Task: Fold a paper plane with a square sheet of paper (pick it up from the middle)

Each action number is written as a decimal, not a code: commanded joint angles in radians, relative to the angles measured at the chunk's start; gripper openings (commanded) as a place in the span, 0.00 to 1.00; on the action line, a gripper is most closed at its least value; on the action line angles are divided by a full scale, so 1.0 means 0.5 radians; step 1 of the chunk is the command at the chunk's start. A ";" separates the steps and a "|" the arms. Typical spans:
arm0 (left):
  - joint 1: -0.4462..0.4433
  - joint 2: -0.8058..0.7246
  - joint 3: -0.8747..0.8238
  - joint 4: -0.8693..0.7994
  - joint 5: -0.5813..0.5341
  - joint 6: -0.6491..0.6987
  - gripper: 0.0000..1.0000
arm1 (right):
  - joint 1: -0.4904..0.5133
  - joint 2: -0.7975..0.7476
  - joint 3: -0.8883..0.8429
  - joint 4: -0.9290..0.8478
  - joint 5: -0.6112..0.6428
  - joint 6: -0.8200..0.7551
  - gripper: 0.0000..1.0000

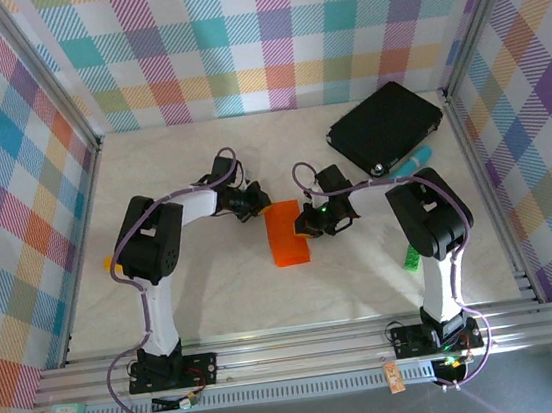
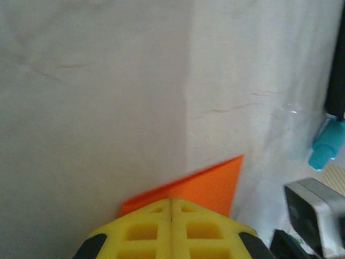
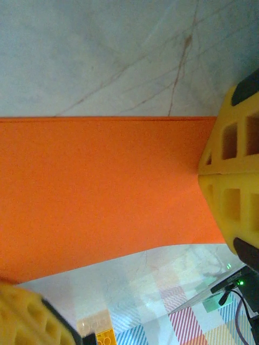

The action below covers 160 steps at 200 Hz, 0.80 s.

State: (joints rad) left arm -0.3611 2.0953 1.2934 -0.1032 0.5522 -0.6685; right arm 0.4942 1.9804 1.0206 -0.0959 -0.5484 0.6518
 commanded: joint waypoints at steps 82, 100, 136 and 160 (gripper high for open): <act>0.148 -0.128 0.143 -0.056 -0.063 -0.141 0.00 | 0.000 0.335 -0.312 -0.443 0.643 0.263 0.00; 0.077 -0.330 -0.148 0.279 -0.043 -0.355 0.00 | -0.004 0.310 -0.296 -0.452 0.649 0.289 0.00; -0.103 -0.600 -0.635 0.670 -0.088 -0.718 0.00 | -0.007 0.315 -0.283 -0.466 0.661 0.334 0.00; -0.232 -0.713 -0.846 0.756 -0.223 -0.860 0.00 | -0.008 0.319 -0.301 -0.439 0.663 0.338 0.00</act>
State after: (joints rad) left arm -0.4278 1.7844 0.9581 0.1726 0.5022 -0.9695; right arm 0.4923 1.9690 0.9977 -0.0410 -0.5400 0.7780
